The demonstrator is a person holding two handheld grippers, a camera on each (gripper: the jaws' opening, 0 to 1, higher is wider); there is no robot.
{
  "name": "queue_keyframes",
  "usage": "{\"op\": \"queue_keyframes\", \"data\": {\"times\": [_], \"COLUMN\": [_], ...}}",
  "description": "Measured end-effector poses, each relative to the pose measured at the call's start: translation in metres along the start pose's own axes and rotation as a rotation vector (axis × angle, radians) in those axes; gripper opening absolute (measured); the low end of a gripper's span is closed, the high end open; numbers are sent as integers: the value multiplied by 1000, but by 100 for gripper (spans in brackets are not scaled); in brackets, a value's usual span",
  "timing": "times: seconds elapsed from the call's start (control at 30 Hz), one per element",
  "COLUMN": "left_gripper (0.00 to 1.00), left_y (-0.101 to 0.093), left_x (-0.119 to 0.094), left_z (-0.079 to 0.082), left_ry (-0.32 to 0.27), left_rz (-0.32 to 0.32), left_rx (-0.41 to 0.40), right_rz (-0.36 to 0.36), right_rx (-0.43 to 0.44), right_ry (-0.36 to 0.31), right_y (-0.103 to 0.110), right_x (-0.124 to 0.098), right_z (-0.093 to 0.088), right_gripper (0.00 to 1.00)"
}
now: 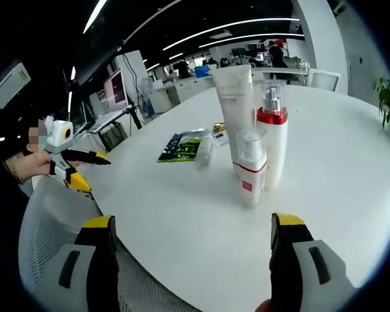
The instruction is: Arrange the skincare products in the storage area until every visible bottle or jar stands upright without overlapping.
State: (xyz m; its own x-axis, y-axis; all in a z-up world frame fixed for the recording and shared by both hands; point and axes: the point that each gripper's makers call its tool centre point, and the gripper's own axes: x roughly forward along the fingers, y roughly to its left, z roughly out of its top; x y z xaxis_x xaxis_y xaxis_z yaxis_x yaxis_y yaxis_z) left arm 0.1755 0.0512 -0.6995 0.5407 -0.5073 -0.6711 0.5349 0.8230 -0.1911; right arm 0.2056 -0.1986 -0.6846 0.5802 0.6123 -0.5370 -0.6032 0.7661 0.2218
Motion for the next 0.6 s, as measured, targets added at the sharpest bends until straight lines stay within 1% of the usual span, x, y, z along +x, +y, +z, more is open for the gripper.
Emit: {"op": "queue_keyframes", "data": {"times": [0.1, 0.17, 0.27, 0.37, 0.47, 0.53, 0.57, 0.6], "left_gripper": [80, 82, 83, 84, 87, 88, 90, 93], "left_y": [0, -3, -4, -3, -7, -7, -11, -11], "left_x": [0, -1, -3, -2, 0, 2, 3, 4], "left_z": [0, 1, 5, 6, 6, 5, 2, 2], "left_ry": [5, 7, 0, 1, 11, 25, 44, 44], "left_rz": [-2, -16, -18, -20, -29, -36, -52, -54], "left_rx": [3, -2, -5, 3, 22, 38, 42, 42], "right_rz": [7, 15, 3, -16, -20, -15, -14, -12], "right_rx": [3, 20, 37, 38, 37, 29, 25, 19], "right_ry": [2, -19, -31, -18, -15, -6, -2, 3], "right_y": [-3, -3, -7, -11, -11, -10, -9, -9], "right_x": [0, -1, -1, -1, -1, 1, 1, 2], "right_z": [-2, 2, 2, -3, -5, -6, -6, -7], "right_gripper": [100, 100, 100, 100, 100, 100, 100, 100]}}
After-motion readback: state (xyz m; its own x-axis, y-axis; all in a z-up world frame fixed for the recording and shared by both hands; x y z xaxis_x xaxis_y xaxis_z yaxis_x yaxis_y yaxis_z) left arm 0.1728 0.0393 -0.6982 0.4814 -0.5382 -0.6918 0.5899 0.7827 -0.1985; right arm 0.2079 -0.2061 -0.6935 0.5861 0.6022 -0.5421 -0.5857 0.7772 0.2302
